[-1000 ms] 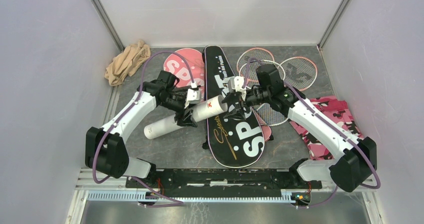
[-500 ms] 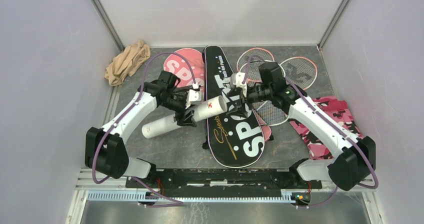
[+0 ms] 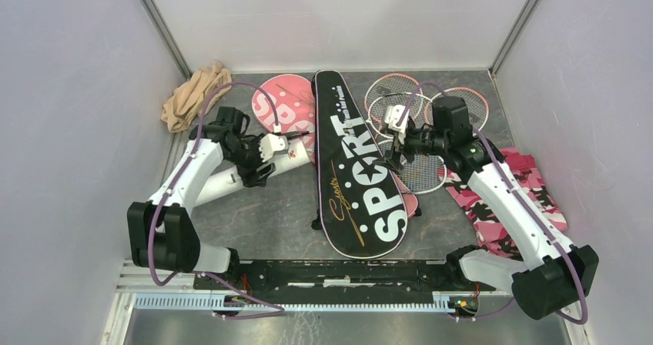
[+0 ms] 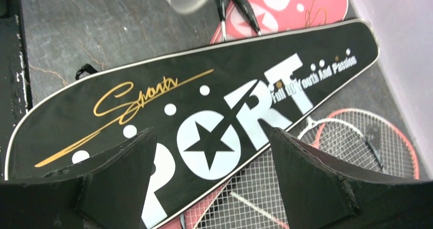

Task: Pack up the badminton gear
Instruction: Place the shuttle tube at the center of the board.

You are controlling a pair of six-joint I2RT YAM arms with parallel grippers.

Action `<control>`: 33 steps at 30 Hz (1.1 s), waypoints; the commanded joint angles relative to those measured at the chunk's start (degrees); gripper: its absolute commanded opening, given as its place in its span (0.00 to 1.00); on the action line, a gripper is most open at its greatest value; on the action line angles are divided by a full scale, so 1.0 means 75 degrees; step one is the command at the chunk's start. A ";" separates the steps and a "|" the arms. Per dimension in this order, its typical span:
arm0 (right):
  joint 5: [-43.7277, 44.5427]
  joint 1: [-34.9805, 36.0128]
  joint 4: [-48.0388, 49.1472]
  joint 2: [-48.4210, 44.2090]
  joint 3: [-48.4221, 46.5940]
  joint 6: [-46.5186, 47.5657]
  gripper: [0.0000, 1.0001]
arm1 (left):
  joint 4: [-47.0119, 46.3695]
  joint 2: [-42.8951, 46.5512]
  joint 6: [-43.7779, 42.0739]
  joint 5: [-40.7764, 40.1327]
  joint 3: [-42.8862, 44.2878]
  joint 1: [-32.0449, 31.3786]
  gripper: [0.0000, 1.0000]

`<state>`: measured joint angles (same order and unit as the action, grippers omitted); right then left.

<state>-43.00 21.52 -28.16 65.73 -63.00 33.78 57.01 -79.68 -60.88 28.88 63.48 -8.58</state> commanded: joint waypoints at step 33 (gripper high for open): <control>0.2077 -0.0136 0.1109 0.2089 0.1352 -0.0848 0.91 | -0.2761 0.1018 0.0917 -0.1432 -0.1990 0.0218 1.00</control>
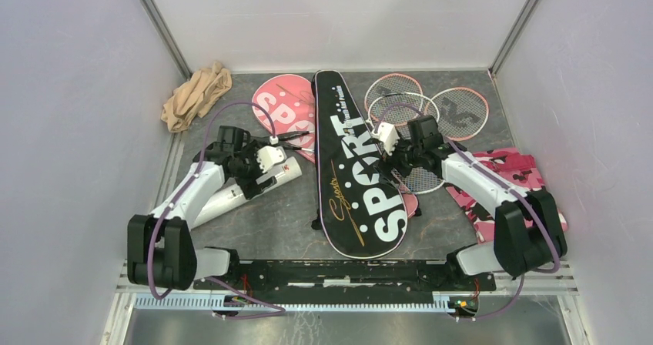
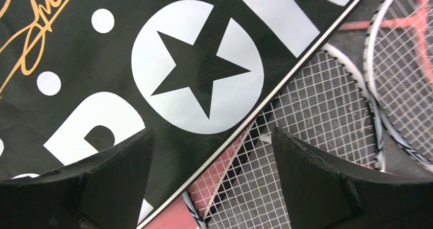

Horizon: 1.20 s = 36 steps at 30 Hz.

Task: Pack up the badminton gear
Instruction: Place the shuttle tube at the center of the board, then adjust the racket bag at the center of the board.

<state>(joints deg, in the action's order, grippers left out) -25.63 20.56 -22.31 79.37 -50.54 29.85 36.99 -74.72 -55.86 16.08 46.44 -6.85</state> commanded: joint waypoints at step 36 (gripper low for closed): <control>-0.2524 -0.1892 -0.2597 0.3191 -0.3787 0.0558 0.00 | -0.1231 -0.2168 -0.4760 0.1341 0.2668 -0.3365 0.99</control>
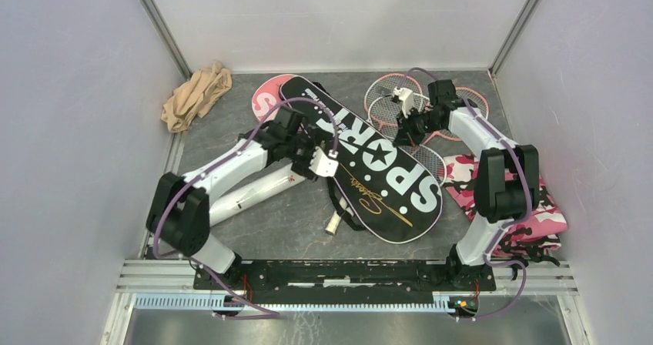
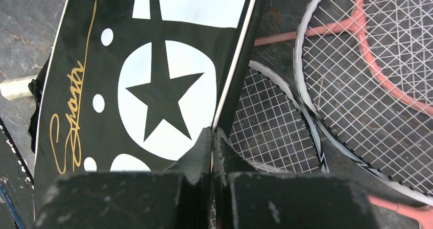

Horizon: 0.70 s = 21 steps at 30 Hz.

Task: Pack up the badminton gear
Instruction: Adjust the racket bag at the center of the board.

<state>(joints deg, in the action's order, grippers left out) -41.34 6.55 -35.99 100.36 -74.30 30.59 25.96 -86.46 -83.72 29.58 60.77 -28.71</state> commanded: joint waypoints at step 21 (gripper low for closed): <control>-0.0101 -0.0037 -0.0999 0.0512 -0.0965 0.0452 0.24 | 0.1515 -0.2404 -0.2702 -0.1304 0.1970 -0.1024 0.67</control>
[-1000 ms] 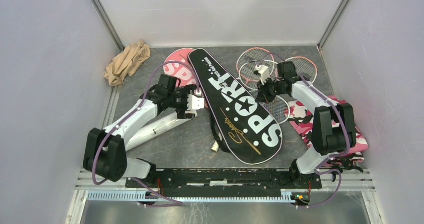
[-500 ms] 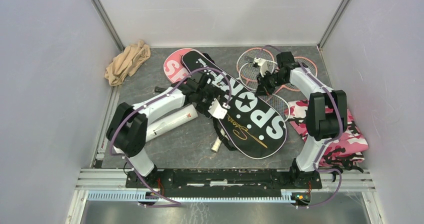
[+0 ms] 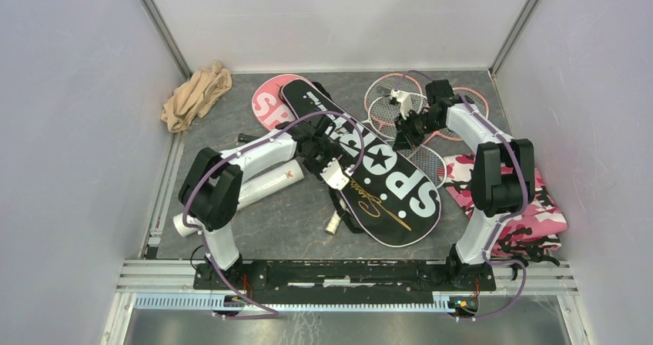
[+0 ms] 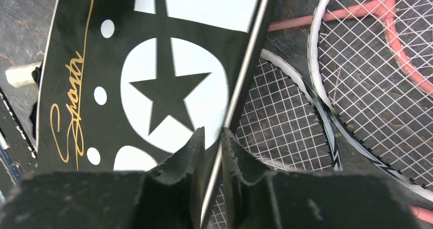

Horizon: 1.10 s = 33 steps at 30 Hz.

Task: Pack up the badminton gear
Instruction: Adjust the racket bag at the center of the board, then pick up the racket bag from the center of the board.

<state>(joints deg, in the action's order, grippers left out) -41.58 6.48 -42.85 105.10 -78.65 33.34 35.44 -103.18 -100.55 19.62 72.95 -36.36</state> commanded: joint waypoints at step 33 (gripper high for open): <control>0.0992 -0.0152 -0.0374 -0.1093 -0.2906 -0.1046 0.83 | 0.1895 -0.1087 0.4413 -0.0563 0.4462 -0.0075 0.02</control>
<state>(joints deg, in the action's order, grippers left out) -37.04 5.91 -49.45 103.98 -94.87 31.11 49.36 -110.21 -85.19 17.85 97.25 -36.99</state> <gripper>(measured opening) 0.792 0.046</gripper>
